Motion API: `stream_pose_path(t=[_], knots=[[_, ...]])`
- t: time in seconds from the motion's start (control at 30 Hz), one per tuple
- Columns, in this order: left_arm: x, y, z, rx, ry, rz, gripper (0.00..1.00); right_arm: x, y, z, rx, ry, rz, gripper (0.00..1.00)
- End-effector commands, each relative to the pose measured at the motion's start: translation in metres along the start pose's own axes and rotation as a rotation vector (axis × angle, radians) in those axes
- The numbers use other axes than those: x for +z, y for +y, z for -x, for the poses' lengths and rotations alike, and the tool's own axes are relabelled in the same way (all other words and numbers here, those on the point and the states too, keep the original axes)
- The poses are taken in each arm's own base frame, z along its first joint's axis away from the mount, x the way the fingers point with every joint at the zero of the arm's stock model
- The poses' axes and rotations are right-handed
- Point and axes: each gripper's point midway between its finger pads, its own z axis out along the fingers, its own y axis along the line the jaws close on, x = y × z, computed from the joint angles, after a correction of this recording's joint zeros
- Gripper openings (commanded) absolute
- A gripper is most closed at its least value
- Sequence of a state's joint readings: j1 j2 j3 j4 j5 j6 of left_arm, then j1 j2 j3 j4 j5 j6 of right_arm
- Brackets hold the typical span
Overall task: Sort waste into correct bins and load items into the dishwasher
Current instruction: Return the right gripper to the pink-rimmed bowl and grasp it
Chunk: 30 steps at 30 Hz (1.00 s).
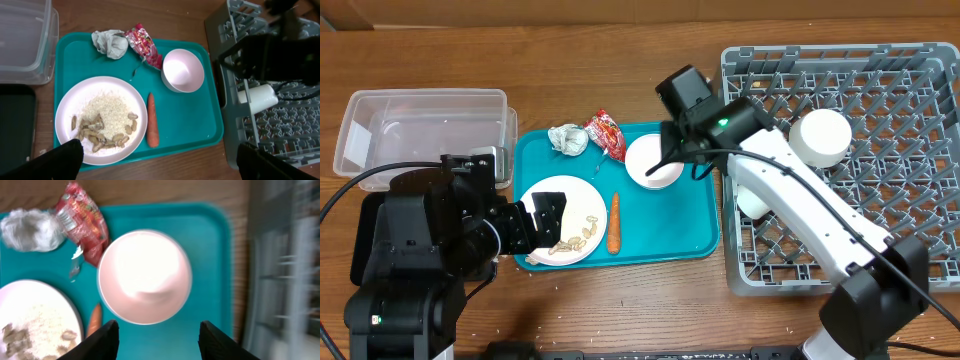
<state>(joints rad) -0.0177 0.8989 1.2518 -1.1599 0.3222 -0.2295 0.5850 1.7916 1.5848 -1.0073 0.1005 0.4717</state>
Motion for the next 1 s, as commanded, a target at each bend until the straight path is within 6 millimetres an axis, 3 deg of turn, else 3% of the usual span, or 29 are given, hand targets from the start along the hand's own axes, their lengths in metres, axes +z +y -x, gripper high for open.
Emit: stream_pose_path(t=[0.0,0.17,0.3,0.33,0.37,0.4,0.5,0.6,0.7,0.83,0.97], knots=[[-0.006,-0.004,0.005,0.028,-0.021,-0.013,1.00,0.047,0.007,-0.038,0.105,0.157,0.056,0.54],[-0.006,-0.004,0.005,0.028,-0.021,-0.013,1.00,0.093,-0.010,-0.054,0.205,0.198,0.009,0.55],[-0.006,-0.004,0.005,0.028,-0.021,-0.012,1.00,0.108,-0.014,-0.060,0.207,0.219,-0.013,0.45],[-0.006,-0.004,0.005,0.028,-0.021,-0.013,1.00,0.110,-0.015,-0.060,0.207,0.219,-0.018,0.37],[-0.006,-0.004,0.005,0.028,-0.021,-0.013,1.00,0.111,-0.015,-0.060,0.207,0.218,-0.018,0.17],[-0.006,-0.004,0.005,0.028,-0.021,-0.013,1.00,0.111,-0.015,-0.060,0.206,0.217,-0.021,0.06],[-0.006,-0.004,0.005,0.028,-0.021,-0.013,1.00,0.104,-0.022,-0.053,0.206,0.184,-0.049,0.04],[-0.006,-0.004,0.005,0.028,-0.021,-0.013,1.00,0.085,-0.032,-0.038,0.180,0.122,-0.098,0.04],[-0.006,-0.004,0.005,0.028,-0.021,-0.013,1.00,0.053,-0.030,-0.017,0.119,0.042,-0.089,0.04],[-0.006,-0.004,0.005,0.028,-0.021,-0.013,1.00,-0.003,-0.033,0.010,0.109,-0.091,-0.084,0.04],[-0.006,-0.004,0.005,0.028,-0.021,-0.013,1.00,-0.065,-0.056,0.033,0.154,-0.262,-0.113,0.04]])
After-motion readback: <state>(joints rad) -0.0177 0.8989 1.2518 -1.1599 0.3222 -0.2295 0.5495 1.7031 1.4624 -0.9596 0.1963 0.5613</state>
